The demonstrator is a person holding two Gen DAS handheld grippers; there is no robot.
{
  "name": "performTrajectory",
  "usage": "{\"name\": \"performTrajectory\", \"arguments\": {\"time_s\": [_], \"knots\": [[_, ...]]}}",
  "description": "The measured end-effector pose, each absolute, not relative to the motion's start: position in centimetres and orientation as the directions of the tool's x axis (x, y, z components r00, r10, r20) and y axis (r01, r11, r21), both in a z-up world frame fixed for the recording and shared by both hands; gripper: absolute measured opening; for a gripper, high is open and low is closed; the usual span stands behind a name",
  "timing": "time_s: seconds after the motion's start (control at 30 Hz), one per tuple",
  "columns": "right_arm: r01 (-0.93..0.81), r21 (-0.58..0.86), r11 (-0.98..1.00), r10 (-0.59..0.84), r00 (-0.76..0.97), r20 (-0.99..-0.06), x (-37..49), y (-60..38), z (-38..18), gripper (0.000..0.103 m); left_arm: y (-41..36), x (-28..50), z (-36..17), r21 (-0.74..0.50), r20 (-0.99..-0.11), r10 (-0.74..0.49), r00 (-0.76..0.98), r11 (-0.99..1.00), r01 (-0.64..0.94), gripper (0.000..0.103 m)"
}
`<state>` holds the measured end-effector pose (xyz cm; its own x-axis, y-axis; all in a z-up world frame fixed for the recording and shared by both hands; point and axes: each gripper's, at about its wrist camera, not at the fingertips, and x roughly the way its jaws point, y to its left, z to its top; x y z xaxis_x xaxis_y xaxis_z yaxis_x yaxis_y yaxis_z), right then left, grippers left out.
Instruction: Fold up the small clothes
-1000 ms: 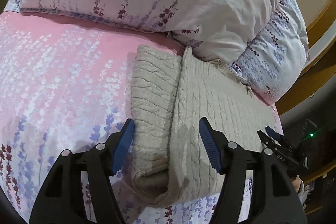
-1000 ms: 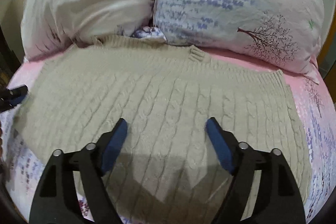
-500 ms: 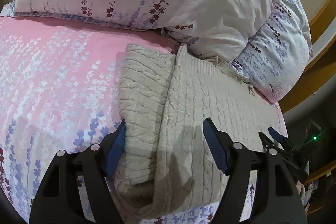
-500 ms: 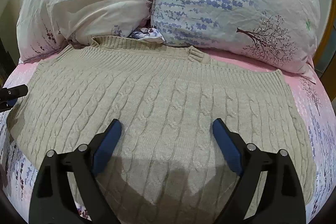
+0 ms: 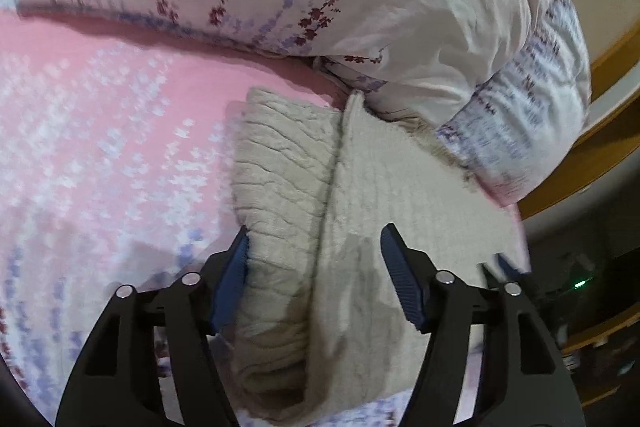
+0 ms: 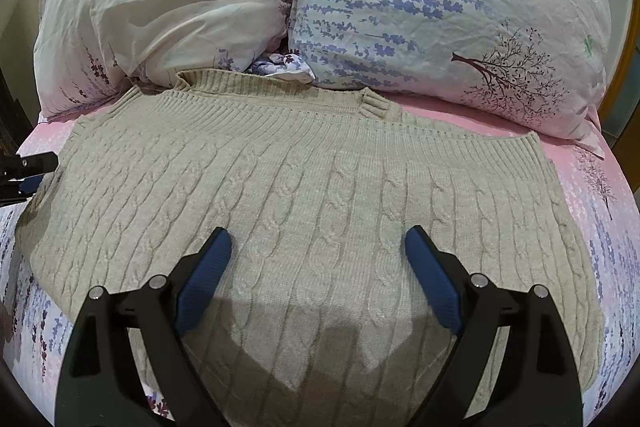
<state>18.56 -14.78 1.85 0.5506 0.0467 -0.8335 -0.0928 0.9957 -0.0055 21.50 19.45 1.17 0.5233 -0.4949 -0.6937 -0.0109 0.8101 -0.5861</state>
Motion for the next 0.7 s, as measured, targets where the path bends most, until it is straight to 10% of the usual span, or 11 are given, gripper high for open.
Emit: {"name": "performTrajectory", "arguments": {"time_s": [0.33,0.7], "knots": [[-0.090,-0.001,0.996,0.049,0.551,-0.833,18.6,-14.8,1.9,0.089,18.9,21.9,-0.1,-0.700,-0.640,-0.600,0.481,0.713,-0.042,0.028],[-0.089,0.007,0.996,0.055,0.551,-0.833,18.6,-14.8,2.0,0.090,15.2,21.5,3.8,-0.741,-0.530,-0.653,0.541,0.667,0.079,0.021]]}}
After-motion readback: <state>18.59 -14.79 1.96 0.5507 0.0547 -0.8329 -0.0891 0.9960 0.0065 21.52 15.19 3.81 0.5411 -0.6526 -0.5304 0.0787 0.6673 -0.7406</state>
